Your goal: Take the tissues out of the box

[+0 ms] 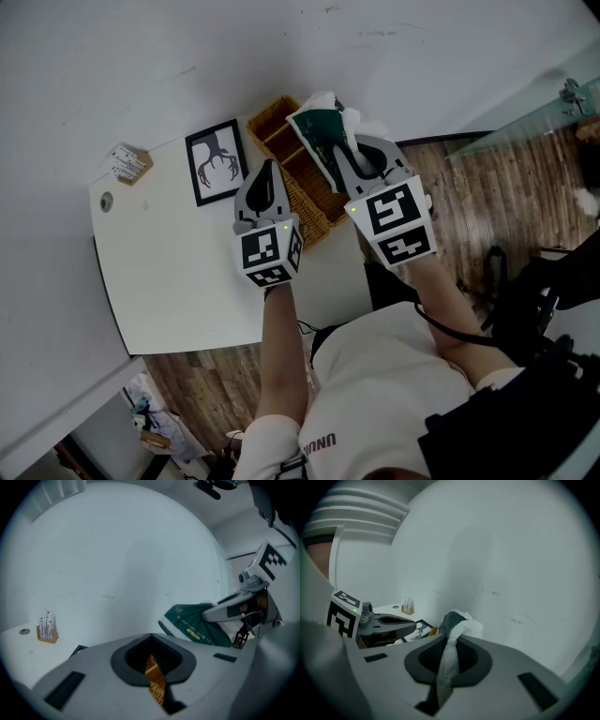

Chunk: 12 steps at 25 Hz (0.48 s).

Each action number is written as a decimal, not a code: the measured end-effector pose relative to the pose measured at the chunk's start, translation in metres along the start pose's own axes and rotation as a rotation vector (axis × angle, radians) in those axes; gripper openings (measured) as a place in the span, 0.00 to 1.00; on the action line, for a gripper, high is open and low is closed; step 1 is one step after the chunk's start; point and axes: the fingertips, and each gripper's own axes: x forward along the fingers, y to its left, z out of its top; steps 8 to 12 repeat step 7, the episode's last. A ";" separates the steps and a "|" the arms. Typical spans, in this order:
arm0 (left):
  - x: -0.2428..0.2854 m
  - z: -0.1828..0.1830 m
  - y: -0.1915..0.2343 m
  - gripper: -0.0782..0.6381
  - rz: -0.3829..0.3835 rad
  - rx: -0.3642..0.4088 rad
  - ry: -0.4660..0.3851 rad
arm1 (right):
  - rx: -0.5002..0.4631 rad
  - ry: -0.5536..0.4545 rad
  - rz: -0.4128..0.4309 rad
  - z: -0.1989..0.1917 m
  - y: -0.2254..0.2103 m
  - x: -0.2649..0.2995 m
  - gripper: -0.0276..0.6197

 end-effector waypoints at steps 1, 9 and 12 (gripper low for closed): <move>0.000 0.000 0.000 0.12 -0.001 0.000 0.000 | 0.000 0.000 -0.001 0.000 0.000 0.000 0.08; 0.000 0.000 0.000 0.12 -0.002 0.000 0.001 | -0.002 0.002 -0.003 0.000 0.000 0.001 0.08; 0.000 0.000 0.000 0.12 -0.002 0.000 0.001 | -0.002 0.002 -0.003 0.000 0.000 0.001 0.08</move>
